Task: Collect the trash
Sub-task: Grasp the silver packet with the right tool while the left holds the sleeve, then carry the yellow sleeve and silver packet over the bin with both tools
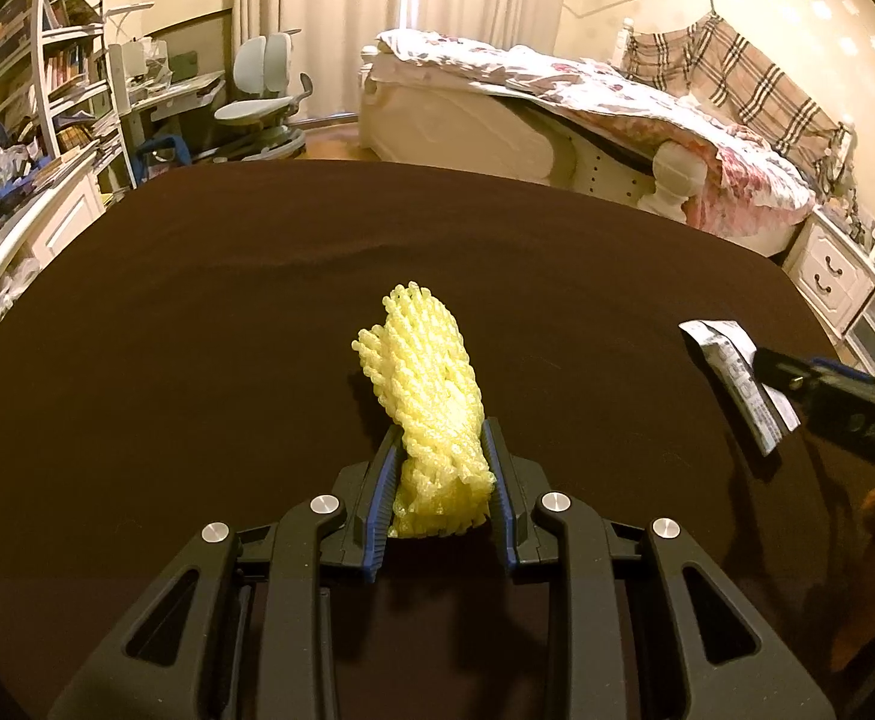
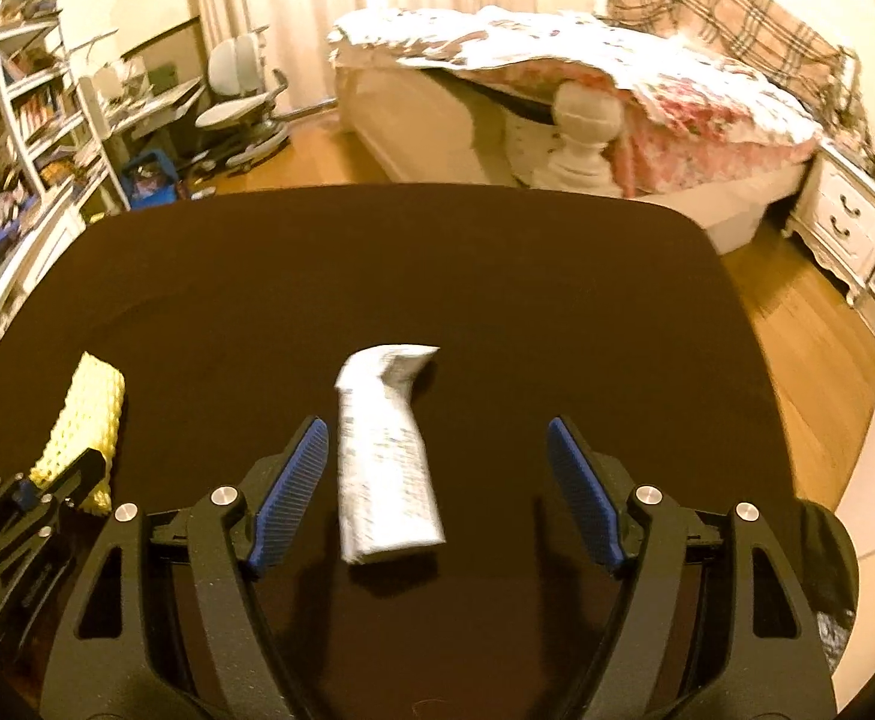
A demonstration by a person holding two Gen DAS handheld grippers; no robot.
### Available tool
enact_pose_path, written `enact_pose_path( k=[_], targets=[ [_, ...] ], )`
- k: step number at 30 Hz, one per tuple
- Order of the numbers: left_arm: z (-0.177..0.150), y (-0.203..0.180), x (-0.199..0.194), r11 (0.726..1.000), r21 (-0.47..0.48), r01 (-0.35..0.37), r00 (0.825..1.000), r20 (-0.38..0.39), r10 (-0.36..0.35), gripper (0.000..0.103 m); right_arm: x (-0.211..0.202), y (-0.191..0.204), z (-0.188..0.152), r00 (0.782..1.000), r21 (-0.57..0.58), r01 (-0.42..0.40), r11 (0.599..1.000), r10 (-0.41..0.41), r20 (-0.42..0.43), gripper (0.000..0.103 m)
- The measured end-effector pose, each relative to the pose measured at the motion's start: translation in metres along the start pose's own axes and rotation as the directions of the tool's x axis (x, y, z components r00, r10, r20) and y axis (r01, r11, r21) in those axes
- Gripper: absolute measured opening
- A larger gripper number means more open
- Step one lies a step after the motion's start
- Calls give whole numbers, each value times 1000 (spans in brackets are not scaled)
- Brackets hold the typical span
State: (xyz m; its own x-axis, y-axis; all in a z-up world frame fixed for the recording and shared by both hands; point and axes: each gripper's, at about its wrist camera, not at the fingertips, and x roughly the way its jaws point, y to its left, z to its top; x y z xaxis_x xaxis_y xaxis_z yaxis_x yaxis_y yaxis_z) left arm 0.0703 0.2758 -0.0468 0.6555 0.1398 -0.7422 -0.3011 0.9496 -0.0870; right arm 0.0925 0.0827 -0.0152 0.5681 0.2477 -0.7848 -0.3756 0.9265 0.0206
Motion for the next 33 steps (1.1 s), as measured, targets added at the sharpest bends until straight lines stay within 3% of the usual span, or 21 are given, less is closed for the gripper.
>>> enact_pose_path(
  k=[1, 3, 5, 9, 19, 33],
  targets=[
    [1, 1, 1, 1000, -3, -1, 1000, -1, 1, 29, 5, 3, 1, 1000, -6, 0, 1000, 0, -6, 69],
    [1, 4, 2, 1000, -8, 3, 1000, -4, -3, 29, 15, 6, 1, 1000, -19, 4, 1000, -5, -27, 51],
    [1, 5, 1, 1000, -8, 2, 1000, -1, -2, 29, 20, 7, -2, 999, -25, -1, 1000, 0, -51, 40],
    [0, 5, -1, 1000, -6, 5, 1000, 0, -5, 29, 11, 4, -9, 999, -28, -12, 1000, 10, -46, 29],
    [-15, -7, -20, 999, 2, 39, 999, 9, -39, 29, -35, -7, -50, 999, -13, -42, 999, 42, -15, 29],
    [-60, -63, -53, 990, 74, 117, 993, 6, -118, 29, -93, -30, -118, 998, 3, -54, 999, 54, 11, 29]
  ],
)
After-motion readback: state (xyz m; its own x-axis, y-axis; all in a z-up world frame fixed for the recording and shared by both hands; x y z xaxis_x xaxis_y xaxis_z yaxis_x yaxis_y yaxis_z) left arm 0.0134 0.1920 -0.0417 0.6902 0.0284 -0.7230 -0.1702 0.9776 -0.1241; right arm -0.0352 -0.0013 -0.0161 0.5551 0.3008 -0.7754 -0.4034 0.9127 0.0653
